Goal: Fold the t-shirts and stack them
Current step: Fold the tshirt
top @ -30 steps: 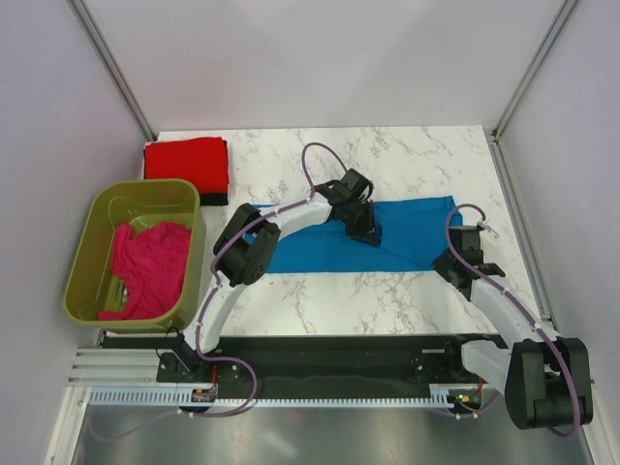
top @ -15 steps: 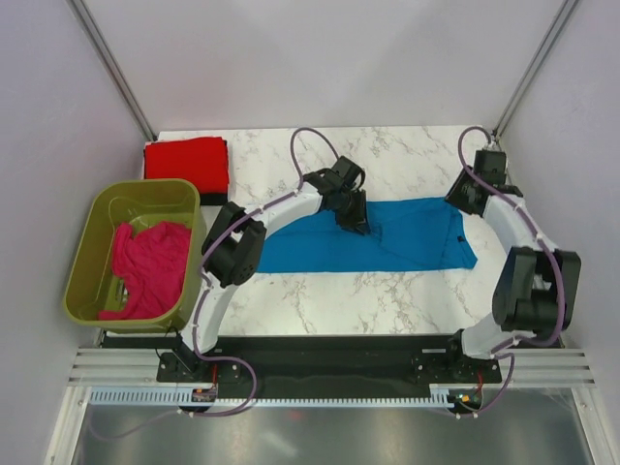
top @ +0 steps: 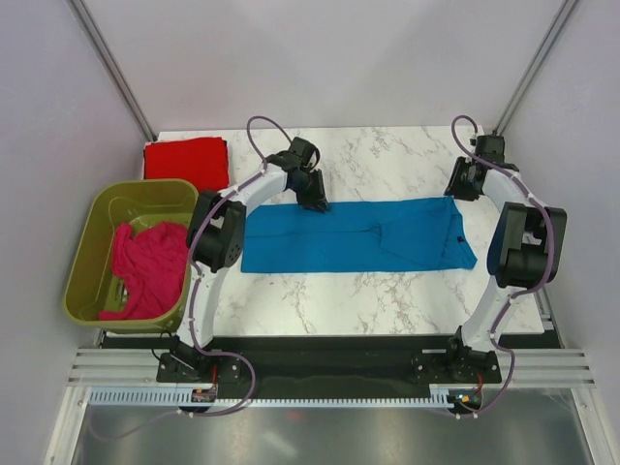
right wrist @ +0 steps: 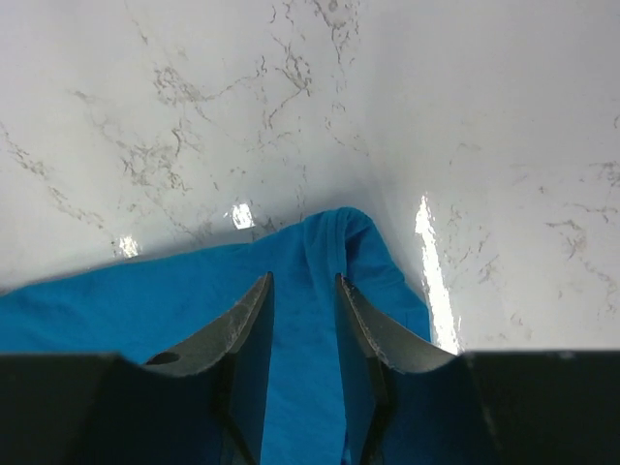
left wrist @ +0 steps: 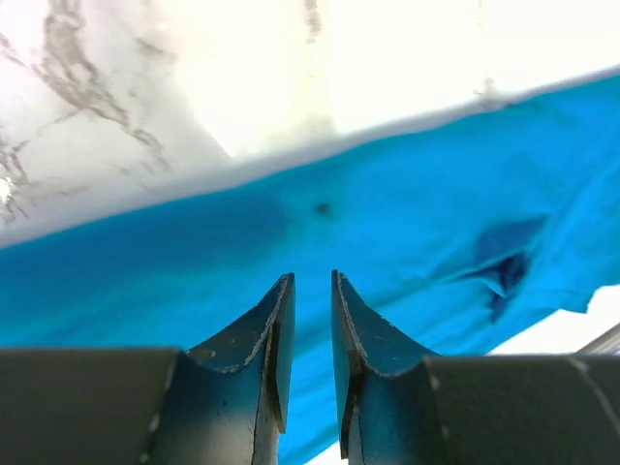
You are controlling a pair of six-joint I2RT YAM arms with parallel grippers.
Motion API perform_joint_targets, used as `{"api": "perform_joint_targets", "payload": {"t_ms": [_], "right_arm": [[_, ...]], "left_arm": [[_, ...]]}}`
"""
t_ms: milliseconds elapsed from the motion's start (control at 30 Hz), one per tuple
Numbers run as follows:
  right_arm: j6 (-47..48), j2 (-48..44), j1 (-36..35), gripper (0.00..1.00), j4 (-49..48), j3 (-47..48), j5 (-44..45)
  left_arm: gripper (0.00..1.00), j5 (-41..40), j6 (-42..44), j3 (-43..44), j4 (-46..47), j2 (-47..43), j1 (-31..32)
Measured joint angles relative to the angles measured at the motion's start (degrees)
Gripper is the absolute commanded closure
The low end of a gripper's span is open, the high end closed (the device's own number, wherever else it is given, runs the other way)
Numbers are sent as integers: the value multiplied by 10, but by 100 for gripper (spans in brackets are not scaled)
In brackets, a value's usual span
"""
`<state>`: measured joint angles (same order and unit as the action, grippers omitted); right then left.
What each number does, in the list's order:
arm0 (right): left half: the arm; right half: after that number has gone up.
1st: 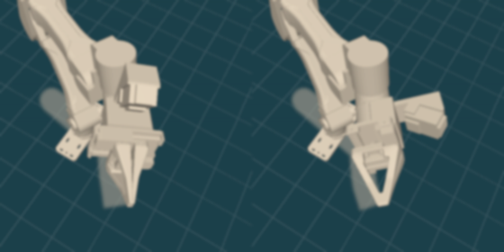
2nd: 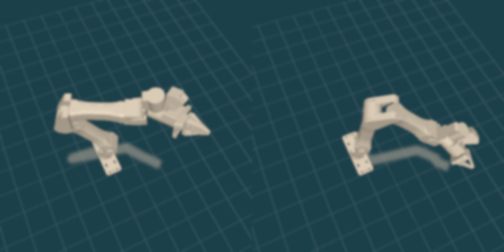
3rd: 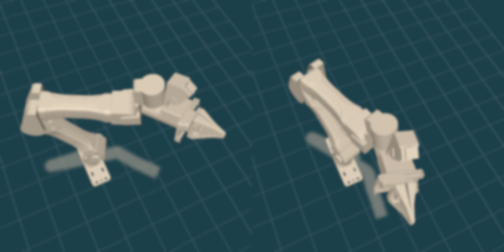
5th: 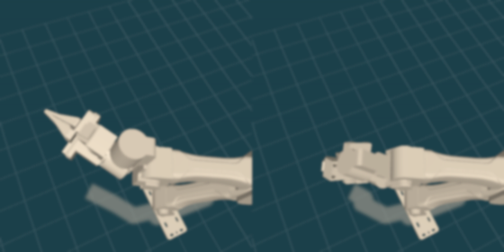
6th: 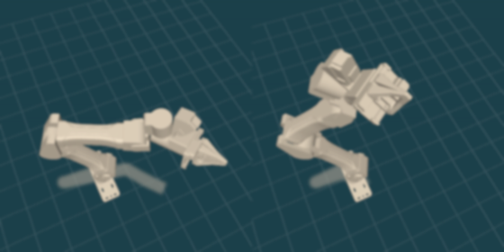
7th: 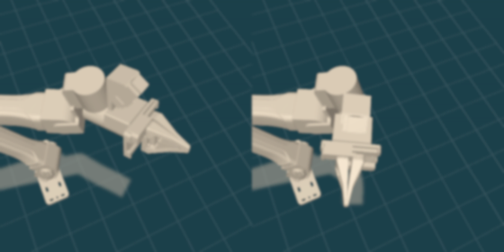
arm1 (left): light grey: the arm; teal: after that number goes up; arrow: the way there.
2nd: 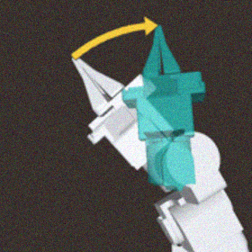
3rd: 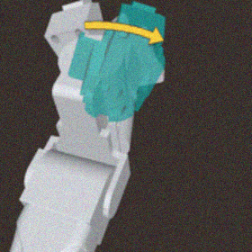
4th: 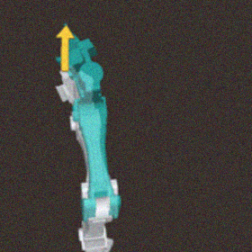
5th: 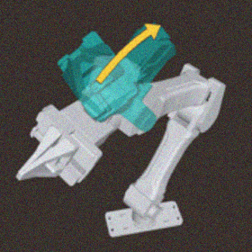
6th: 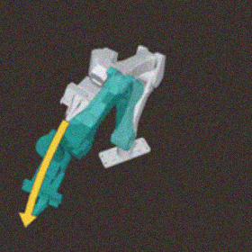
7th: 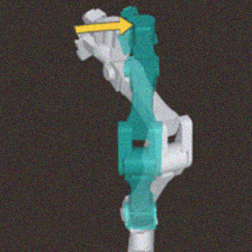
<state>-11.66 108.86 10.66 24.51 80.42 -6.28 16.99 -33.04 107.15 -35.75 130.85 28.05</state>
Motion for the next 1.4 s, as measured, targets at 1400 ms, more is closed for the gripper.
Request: {"api": "perform_joint_targets", "payload": {"t_ms": [1400], "right_arm": [[-96,208,66,61,-34,203,-109]], "left_arm": [[67,-52,26,-37,-64,-53,-24]]}}
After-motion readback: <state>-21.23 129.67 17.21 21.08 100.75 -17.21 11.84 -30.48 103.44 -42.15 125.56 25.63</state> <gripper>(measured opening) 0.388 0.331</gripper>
